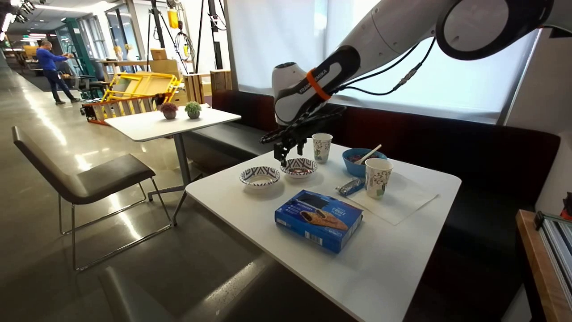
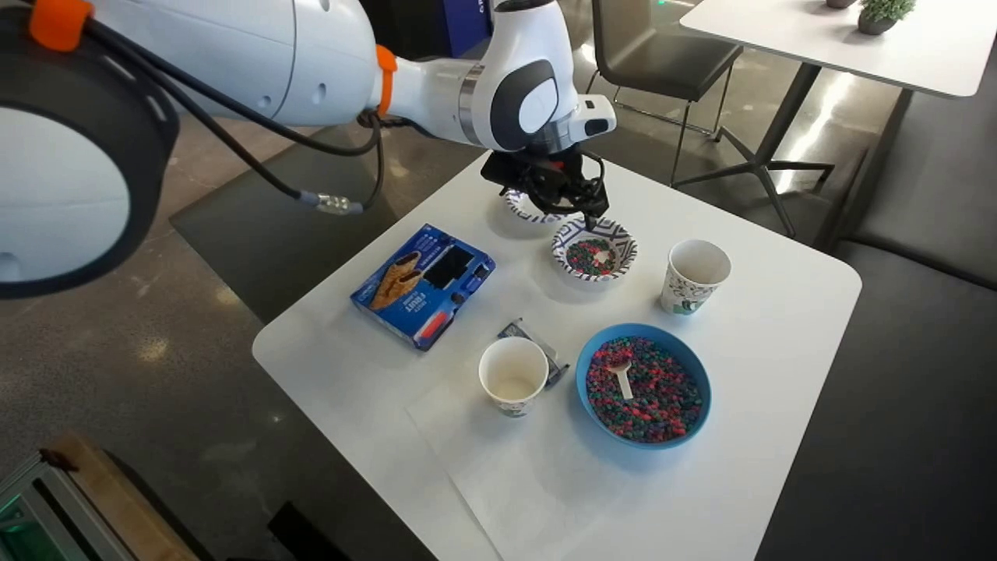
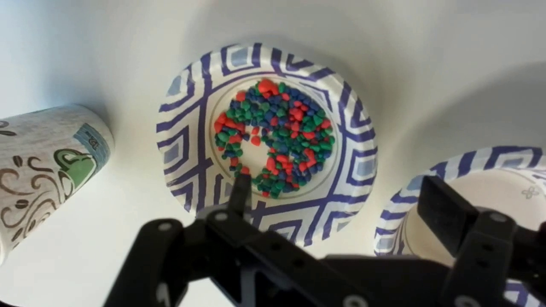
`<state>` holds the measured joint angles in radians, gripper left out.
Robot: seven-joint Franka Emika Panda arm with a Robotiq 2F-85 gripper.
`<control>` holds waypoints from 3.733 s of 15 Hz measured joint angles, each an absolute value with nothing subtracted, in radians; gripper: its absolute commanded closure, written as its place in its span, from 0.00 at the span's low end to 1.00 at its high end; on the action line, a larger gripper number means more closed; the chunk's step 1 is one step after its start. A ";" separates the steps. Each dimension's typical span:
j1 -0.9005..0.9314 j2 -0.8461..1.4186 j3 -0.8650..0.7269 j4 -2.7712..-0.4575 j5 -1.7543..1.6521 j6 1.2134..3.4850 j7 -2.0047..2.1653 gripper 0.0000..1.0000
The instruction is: Pour the cereal in the blue bowl into the cup
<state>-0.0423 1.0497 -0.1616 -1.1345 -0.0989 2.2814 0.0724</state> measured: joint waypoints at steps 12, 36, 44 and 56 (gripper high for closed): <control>-0.051 1.131 -0.149 -1.039 -0.111 2.169 -0.022 0.00; -0.078 1.244 -0.132 -0.895 -0.111 2.146 -0.135 0.72; -0.079 1.254 -0.131 -0.878 -0.111 2.146 -0.142 0.93; -0.084 1.253 -0.136 -0.851 -0.114 2.146 -0.124 0.99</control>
<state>-0.0840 1.2531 -0.1361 -0.8514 -0.1137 2.1458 -0.1241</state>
